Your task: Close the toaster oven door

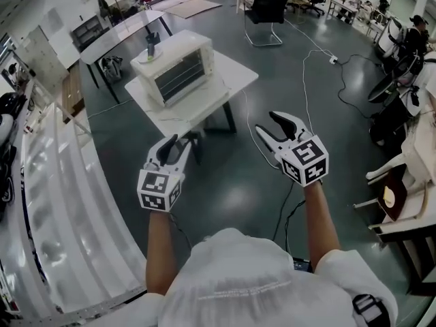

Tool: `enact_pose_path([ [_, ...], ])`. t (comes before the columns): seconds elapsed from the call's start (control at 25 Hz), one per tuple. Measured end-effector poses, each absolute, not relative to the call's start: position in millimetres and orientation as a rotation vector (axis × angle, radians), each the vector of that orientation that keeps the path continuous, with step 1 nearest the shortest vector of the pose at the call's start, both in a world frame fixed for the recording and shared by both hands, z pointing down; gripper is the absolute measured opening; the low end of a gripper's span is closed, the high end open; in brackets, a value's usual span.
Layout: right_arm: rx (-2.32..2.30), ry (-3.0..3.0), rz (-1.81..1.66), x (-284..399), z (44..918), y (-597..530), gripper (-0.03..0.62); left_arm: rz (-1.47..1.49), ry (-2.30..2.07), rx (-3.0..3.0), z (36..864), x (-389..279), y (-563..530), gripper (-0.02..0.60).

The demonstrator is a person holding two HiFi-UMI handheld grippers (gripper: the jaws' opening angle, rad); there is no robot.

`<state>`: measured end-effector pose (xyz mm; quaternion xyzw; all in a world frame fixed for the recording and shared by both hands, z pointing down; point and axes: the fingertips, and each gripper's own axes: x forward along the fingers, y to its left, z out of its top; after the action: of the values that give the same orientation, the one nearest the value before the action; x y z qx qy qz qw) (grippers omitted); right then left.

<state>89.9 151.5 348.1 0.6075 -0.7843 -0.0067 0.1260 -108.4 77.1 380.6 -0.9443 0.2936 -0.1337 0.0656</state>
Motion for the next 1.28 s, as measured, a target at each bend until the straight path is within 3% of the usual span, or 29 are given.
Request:
enact_pose_path([
  [0.2, 1.75, -2.253, 0.044, 115.3, 372.2, 150.4, 0.201, -0.416, 0.975, -2.841, 389.0, -95.1, 83.1, 0.126],
  [0.72, 1.72, -2.266, 0.194, 142.9, 412.9, 107.7, 0.201, -0.54, 1.049, -2.875, 427.5, -80.2, 43.8, 0.124],
  [1.28, 1.759, -2.132, 0.379, 177.5, 441.7, -105.9, 0.201, -0.477, 0.912, -3.006, 446.0, -51.2, -153.6, 0.137],
])
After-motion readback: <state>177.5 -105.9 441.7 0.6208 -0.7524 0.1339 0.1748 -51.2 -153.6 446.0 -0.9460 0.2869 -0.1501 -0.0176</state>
